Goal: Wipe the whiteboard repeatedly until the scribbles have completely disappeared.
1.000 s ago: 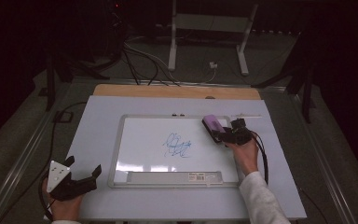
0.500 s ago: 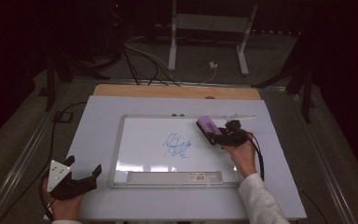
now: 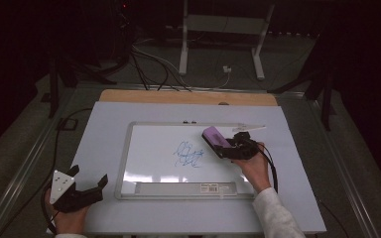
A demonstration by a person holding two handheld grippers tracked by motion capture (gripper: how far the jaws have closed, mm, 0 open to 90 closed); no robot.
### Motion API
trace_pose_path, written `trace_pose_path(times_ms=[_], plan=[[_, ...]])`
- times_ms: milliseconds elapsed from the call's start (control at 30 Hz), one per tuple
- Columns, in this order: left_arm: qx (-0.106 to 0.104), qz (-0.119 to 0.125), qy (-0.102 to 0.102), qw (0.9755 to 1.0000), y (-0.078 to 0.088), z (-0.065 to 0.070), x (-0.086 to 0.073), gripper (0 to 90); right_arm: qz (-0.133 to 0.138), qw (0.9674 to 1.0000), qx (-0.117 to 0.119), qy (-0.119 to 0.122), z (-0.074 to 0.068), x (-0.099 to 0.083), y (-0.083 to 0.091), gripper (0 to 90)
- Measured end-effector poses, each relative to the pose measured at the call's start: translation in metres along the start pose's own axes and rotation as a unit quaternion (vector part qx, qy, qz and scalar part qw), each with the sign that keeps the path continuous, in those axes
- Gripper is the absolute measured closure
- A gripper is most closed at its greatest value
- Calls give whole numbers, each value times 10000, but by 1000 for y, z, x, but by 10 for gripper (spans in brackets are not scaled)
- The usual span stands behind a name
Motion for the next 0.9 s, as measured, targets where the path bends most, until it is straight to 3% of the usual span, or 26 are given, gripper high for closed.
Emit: trace_pose_path(times_ms=[233, 533, 900], plan=[[19, 16, 8, 10000, 1, 0, 0, 5, -65, 9998, 91, 184, -14, -3, -1, 411], [12, -4, -8, 10000, 0, 0, 0, 5, -235, 9988, 30, 437, -24, -15, -9, 411], [-3, -1, -13, 10000, 0, 1, 0, 5, -505, 9958, 16, 766, -35, -34, -22, 410]])
Point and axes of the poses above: each handheld gripper's, and its own axes: y roughly backward along the jaws, x roughly out of its top, z roughly to its right, the point moved 9 cm from there along -y, roughly forward along the jaws, and after that the axes turned 4 degrees about -y, right-handed, at the moved point
